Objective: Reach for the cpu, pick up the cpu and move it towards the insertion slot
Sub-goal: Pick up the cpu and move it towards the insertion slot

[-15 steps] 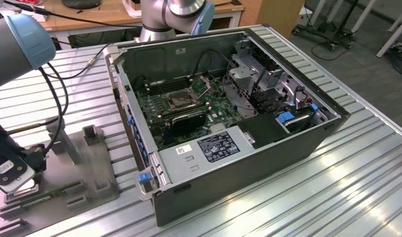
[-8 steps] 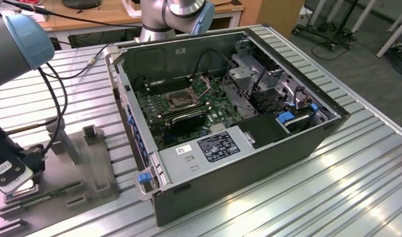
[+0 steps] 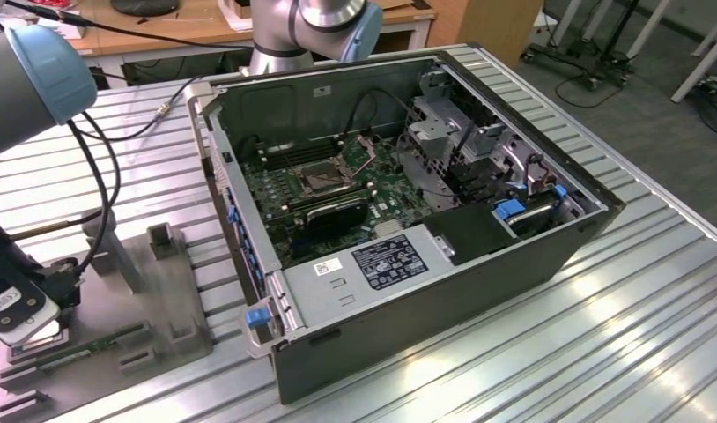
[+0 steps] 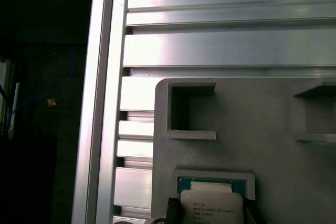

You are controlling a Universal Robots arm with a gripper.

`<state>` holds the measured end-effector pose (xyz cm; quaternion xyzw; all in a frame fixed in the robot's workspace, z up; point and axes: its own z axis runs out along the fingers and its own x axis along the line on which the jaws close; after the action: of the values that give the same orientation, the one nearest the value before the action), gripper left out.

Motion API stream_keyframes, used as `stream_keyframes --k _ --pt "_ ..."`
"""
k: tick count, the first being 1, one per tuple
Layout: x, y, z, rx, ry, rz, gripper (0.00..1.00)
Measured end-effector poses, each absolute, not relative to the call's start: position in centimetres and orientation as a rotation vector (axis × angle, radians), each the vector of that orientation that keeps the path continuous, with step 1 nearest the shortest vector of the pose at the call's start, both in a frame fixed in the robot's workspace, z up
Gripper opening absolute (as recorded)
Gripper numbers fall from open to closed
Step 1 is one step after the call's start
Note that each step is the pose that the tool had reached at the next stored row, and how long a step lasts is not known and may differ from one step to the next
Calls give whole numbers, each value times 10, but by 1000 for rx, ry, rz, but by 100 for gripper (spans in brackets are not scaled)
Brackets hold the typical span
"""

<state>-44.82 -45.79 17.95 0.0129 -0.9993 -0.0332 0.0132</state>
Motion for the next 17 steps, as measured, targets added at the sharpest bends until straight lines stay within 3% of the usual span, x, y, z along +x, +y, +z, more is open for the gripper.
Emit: stream_keyframes --k 17 --pt "-448 -458 196 40 -3113 -103 55"
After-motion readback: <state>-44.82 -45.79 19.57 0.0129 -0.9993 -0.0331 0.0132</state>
